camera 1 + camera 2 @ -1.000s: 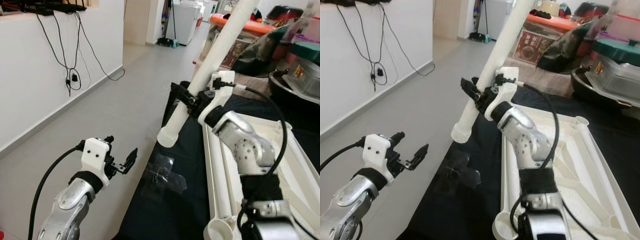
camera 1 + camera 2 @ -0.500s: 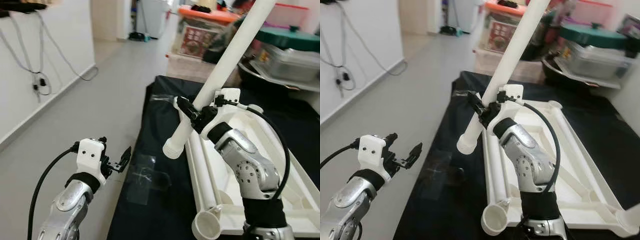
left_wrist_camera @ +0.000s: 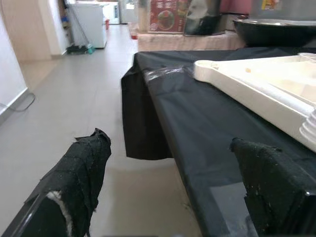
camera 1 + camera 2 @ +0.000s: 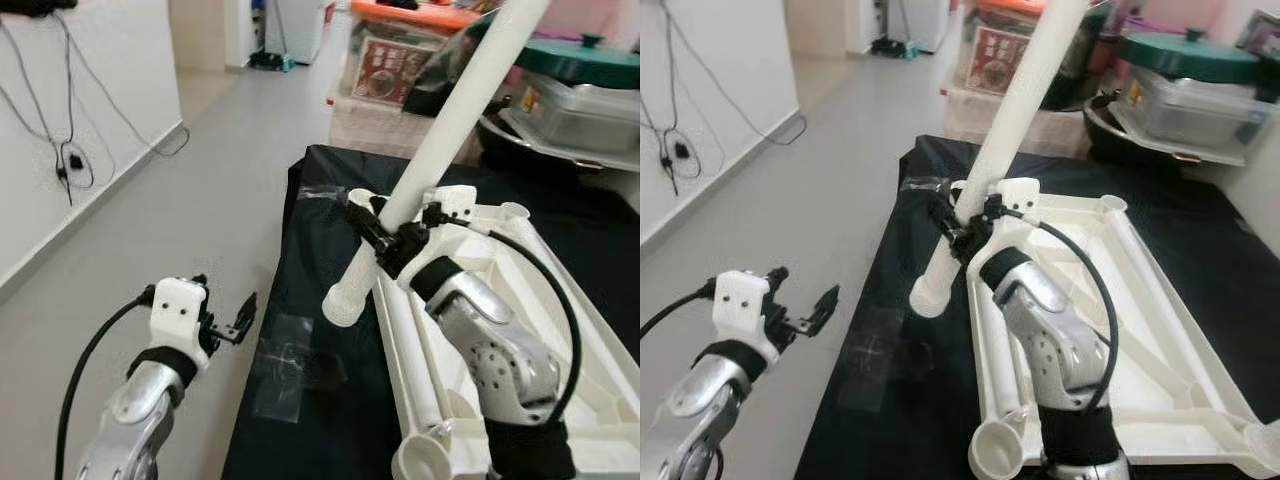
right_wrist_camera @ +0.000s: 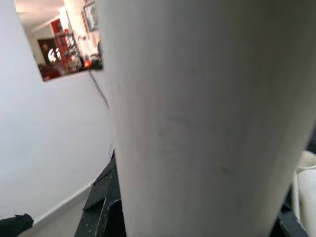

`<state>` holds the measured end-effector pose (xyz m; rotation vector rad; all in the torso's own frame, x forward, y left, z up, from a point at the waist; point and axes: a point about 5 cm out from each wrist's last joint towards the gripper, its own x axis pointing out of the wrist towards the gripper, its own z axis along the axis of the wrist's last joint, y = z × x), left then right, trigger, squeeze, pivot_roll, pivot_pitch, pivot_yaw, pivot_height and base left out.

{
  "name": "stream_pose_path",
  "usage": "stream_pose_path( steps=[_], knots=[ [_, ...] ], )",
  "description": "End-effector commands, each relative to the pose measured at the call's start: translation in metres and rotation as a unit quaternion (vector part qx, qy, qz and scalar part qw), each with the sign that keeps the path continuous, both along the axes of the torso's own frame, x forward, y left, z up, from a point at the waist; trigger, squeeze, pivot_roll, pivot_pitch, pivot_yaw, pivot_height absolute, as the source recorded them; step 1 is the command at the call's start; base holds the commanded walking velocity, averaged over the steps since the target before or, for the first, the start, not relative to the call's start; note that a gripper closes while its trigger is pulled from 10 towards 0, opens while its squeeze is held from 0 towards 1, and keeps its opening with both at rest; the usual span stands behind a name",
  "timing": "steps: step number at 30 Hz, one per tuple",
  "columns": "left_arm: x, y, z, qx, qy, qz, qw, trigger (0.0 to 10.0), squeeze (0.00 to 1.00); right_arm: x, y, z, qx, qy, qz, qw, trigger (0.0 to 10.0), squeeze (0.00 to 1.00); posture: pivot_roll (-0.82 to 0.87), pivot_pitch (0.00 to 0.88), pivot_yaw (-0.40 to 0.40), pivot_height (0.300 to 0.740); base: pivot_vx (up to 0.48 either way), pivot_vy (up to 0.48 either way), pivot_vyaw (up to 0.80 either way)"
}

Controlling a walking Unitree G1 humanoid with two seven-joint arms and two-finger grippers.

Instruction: Building children table

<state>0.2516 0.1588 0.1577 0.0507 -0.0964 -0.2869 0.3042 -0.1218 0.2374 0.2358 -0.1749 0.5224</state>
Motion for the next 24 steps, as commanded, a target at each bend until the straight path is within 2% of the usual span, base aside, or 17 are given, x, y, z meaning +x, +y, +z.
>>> stream_pose_path(
  steps=[1,10,19,24],
  knots=[
    [0.0,-0.005,0.0,0.003,-0.003,-0.01,1.0,10.0,0.0,-0.002,-0.003,-0.001,0.002,0.005,-0.007,1.0,10.0,0.0,0.08,0.0,-0.098,0.74,0.0,0.0,-0.77],
    [0.002,-0.006,0.002,0.013,-0.009,-0.016,1.0,10.0,0.0,-0.006,0.001,-0.005,-0.014,-0.004,-0.003,1.0,10.0,0.0,0.08,0.0,-0.093,0.74,0.0,0.0,-0.74],
    [0.001,-0.008,0.0,0.015,-0.01,-0.018,1.0,10.0,0.0,-0.009,0.007,-0.006,-0.016,-0.008,0.016,1.0,10.0,0.0,0.08,0.0,-0.098,0.74,0.0,0.0,0.0],
    [0.001,-0.011,0.0,0.006,-0.007,-0.026,1.0,10.0,0.0,-0.006,0.006,0.005,0.011,-0.021,0.02,1.0,10.0,0.0,0.09,0.0,-0.102,0.74,0.0,0.0,0.0]
  ],
)
